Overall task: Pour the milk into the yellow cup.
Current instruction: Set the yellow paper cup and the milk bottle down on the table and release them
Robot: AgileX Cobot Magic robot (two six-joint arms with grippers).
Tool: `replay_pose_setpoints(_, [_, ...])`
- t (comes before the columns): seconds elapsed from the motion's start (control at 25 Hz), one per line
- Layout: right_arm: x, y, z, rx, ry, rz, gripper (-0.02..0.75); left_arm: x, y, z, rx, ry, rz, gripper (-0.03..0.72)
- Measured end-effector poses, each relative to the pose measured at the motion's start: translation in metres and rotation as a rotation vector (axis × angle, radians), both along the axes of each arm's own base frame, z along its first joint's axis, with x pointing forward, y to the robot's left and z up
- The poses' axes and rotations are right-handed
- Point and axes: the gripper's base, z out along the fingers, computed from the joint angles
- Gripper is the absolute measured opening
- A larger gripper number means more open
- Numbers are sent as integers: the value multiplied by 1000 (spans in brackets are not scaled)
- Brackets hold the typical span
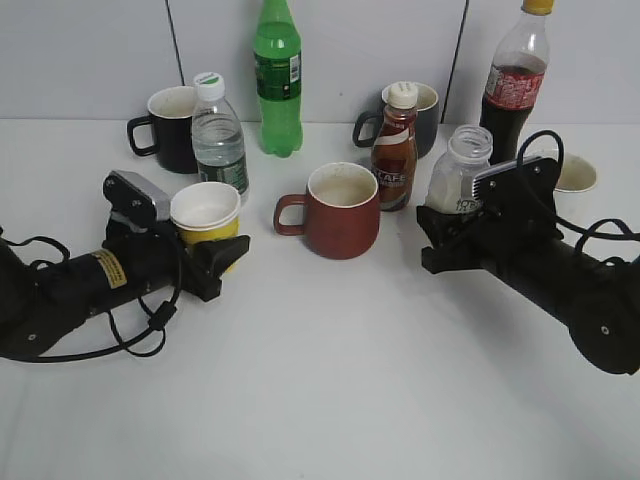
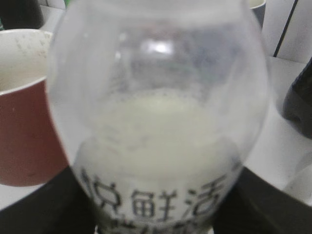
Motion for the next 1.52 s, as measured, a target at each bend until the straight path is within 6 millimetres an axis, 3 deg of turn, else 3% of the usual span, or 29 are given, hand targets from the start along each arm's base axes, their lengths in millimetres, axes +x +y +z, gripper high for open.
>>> replay_pose_setpoints(0.08, [0,0,0,0,0,0,429,0,0,-1,8,7,0,463])
replay_pose_setpoints(0.2, [0,0,0,0,1,0,429,0,1,-4,26,26,2,557])
replay_pose_setpoints(0.36, [0,0,0,0,0,0,429,0,2,-1,56,41,6,593])
replay_pose_setpoints(0.76, [6,2,-24,-15,44,0,429,-15,6,5,77,74,10,596])
replay_pose_setpoints(1.08, [11,4,-28,-6,24,0,430,-28,11,11,83,97,29,596])
replay_pose_setpoints(1.32, [11,2,-29,-11,44,-25,541,-38,19,20,88,120,91,596])
replay_pose_setpoints(1.52, [12,1,-17,-35,92,-31,557,-43,22,25,118,142,102,594])
